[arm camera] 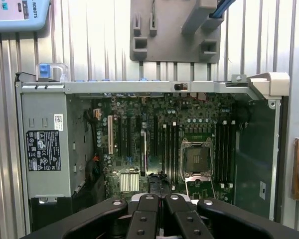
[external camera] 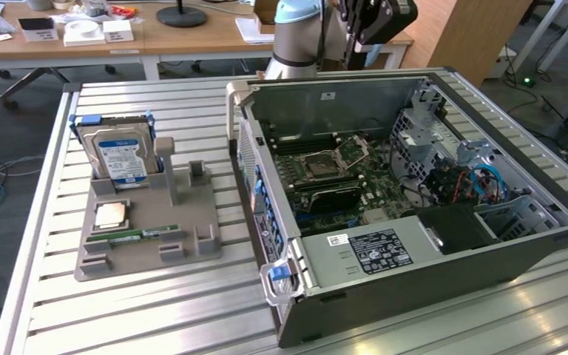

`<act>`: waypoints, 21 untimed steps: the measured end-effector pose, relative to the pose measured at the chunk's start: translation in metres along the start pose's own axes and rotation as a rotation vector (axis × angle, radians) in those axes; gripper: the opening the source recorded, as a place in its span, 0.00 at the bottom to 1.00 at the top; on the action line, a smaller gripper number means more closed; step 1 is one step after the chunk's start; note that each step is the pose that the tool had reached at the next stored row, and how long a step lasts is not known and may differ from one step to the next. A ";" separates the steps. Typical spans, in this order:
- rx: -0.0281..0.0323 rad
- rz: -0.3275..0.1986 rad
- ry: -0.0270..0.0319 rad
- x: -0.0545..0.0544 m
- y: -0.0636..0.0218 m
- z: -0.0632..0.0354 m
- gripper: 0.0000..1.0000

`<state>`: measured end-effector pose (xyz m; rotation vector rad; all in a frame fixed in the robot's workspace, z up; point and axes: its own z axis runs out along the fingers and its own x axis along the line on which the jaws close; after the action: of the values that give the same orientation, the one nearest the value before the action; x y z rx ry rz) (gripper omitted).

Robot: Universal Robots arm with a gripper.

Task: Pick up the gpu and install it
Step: 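Press down on the gpu until it lock into place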

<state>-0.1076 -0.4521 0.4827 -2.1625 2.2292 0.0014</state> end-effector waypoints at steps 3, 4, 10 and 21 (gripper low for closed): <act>0.0000 0.000 0.0000 0.000 0.0002 0.0056 0.11; 0.0000 0.000 0.0000 0.000 0.0002 0.0074 0.11; 0.0000 0.000 0.0000 0.000 0.0005 0.0182 0.11; 0.0000 0.000 0.0000 0.001 0.0011 0.0383 0.11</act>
<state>-0.1077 -0.4521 0.4444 -2.1624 2.2293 0.0014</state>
